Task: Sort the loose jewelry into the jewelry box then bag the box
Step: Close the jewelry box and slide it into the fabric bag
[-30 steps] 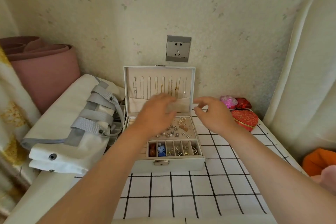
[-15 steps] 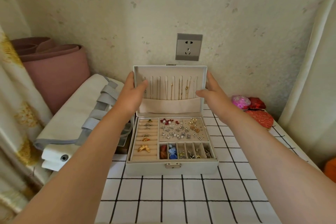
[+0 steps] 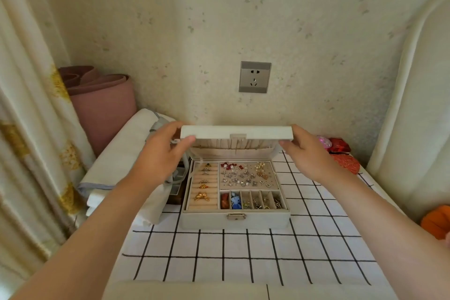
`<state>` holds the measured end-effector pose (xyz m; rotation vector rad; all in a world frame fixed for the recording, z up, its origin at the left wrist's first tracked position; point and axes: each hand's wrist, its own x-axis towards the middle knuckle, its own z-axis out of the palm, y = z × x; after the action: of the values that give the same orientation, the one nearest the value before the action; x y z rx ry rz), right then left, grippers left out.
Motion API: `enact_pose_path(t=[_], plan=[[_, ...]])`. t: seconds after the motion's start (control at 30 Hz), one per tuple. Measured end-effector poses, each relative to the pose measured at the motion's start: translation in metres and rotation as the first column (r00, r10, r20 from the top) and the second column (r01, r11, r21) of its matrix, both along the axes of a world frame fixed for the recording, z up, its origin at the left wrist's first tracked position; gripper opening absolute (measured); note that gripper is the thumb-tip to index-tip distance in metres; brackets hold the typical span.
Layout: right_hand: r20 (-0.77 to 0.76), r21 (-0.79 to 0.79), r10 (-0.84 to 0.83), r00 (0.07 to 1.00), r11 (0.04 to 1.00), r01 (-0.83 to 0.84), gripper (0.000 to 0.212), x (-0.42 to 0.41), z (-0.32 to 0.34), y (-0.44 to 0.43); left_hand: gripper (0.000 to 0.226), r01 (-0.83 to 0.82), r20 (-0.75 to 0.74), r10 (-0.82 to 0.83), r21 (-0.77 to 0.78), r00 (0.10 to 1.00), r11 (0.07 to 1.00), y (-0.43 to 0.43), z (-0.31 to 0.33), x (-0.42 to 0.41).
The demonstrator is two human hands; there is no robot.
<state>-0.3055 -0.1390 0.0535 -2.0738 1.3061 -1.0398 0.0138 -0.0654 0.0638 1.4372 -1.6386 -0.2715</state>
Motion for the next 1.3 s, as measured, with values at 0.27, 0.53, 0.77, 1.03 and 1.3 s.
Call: enact_pose_path(t=[0.27,0.53,0.77,1.03,1.3], plan=[[-0.422,-0.023,0.132,0.897,0.987,-0.156,0.062,-0.022,-0.018,0.049,0.042,0.061,0.402,-0.078,0.054,0.912,0.997,0.052,-0.033,0.014],[-0.654,-0.007,0.157,0.74,0.977,-0.213,0.072,-0.027,-0.031,0.067,0.042,0.106,0.5,-0.126,0.068,0.857,0.992,0.062,-0.061,0.013],[-0.729,-0.106,0.138,0.67,0.945,-0.31,0.072,0.014,-0.036,0.086,0.065,0.208,0.65,-0.176,0.028,0.739,0.978,0.064,-0.069,-0.04],[-0.798,-0.123,0.076,0.598,0.951,-0.284,0.087,0.049,-0.061,0.094,0.077,0.127,0.768,-0.145,0.083,0.624,0.988,0.059,-0.096,-0.065],[-0.749,-0.142,0.046,0.661,0.963,-0.228,0.077,0.047,-0.062,0.095,0.071,0.104,0.731,-0.099,0.039,0.675,0.994,0.062,-0.092,-0.062]])
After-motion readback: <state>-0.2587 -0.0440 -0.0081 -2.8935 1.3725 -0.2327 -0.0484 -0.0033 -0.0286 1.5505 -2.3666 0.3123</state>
